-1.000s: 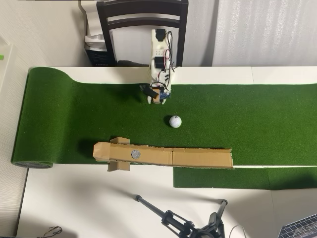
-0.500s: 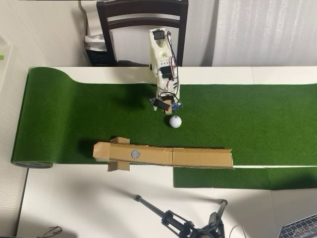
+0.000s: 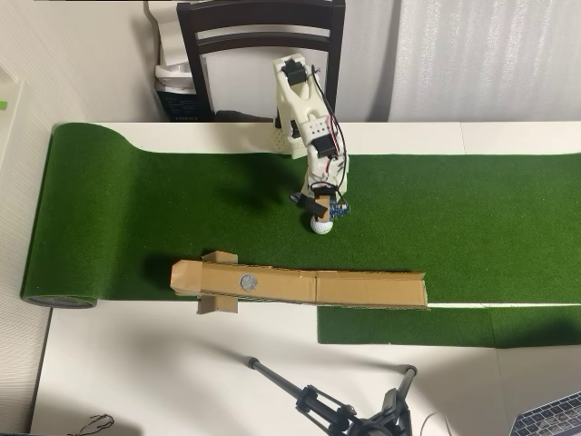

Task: Pick up the golf ball and place it on the gray mark at the back.

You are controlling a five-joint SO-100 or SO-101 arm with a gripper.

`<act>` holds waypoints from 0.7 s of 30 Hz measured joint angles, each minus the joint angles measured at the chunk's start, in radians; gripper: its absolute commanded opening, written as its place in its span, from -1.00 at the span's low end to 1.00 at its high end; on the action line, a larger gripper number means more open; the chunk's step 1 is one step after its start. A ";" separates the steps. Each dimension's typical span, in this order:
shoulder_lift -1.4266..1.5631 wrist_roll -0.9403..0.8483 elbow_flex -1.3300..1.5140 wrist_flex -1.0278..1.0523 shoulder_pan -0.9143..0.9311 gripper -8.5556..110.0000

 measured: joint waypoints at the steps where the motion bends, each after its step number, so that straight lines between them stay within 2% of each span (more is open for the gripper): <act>1: -0.025 0.003 -0.023 0.000 -0.002 -0.27; 9: -0.141 0.003 -0.170 0.000 0.025 -0.27; 21: -0.308 0.021 -0.219 0.000 0.018 -0.27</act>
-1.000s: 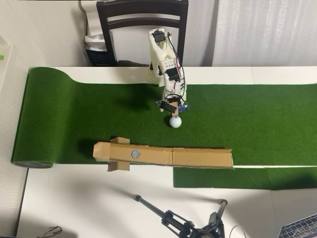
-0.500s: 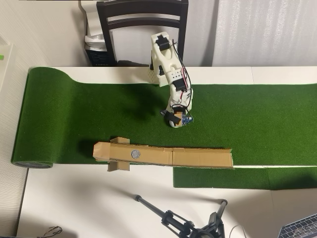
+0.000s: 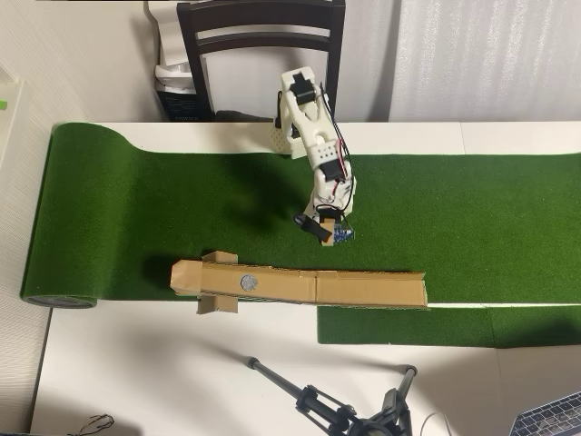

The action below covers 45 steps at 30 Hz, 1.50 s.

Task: Pick up the golf ball and place it on the gray mark at the back.

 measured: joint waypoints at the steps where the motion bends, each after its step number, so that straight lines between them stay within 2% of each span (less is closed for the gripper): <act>1: -0.006 0.000 0.000 0.000 0.002 -0.27; 6: -0.023 0.000 0.000 -0.025 0.005 -0.26; 12: -0.023 0.000 0.000 -0.052 0.003 -0.16; 45: -0.098 0.000 -0.041 -0.054 -0.052 -0.16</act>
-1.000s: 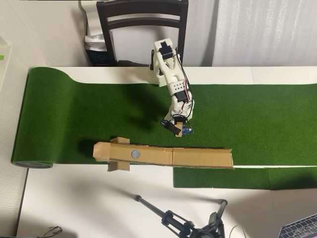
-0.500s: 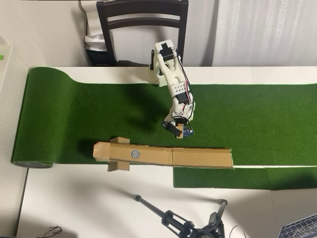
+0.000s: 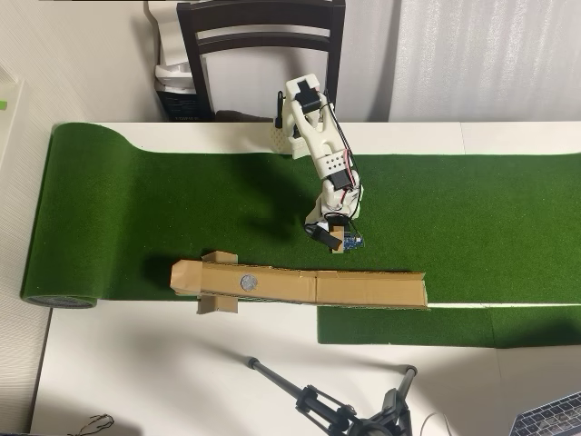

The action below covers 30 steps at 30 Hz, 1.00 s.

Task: Pick up the golf ball and place it on the gray mark at the back.

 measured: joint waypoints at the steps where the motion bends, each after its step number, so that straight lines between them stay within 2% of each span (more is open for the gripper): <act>1: 0.000 0.000 0.000 0.000 0.000 -0.16; 23: -0.104 0.000 -0.037 0.002 0.031 -0.16; 30: -0.104 0.000 -0.055 0.063 0.046 -0.16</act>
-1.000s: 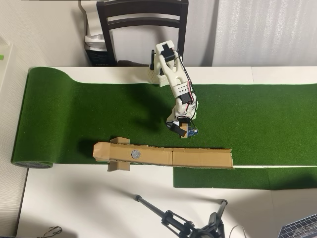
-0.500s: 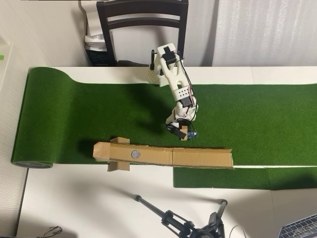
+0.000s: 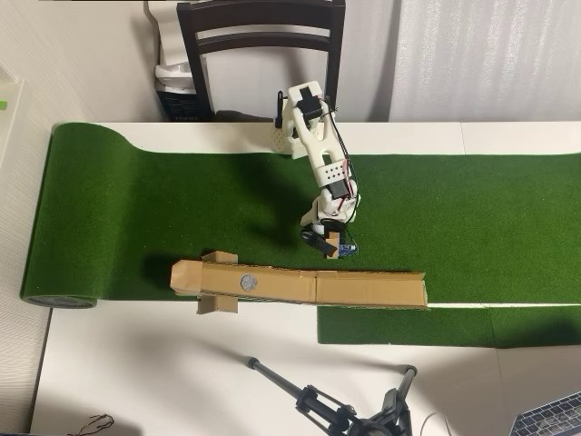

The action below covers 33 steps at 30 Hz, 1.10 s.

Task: Pick up the golf ball and place it on the gray mark at the back.

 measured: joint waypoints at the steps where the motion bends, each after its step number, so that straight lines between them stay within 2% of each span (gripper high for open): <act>1: 0.000 0.000 0.000 0.002 0.005 -0.16; 18: 0.000 0.000 0.000 0.005 -0.003 -0.16; 33: 0.000 0.000 0.000 0.005 -0.003 -0.38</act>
